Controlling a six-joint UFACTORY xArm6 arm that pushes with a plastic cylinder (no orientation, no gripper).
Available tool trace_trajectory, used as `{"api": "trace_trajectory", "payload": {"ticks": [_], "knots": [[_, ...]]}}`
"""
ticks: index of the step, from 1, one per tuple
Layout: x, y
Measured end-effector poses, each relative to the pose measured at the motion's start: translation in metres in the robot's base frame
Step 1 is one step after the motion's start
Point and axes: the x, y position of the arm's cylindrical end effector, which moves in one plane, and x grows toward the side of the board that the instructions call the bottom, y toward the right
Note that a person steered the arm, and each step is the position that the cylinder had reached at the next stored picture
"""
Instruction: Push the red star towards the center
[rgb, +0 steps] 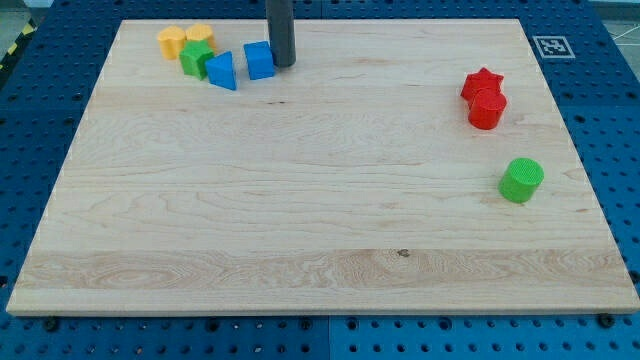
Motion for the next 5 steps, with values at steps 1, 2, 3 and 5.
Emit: {"api": "trace_trajectory", "payload": {"ticks": [1,2,3,5], "knots": [[0.0,-0.027],[-0.008,-0.009],[-0.027,0.092],[-0.026,0.322]]}}
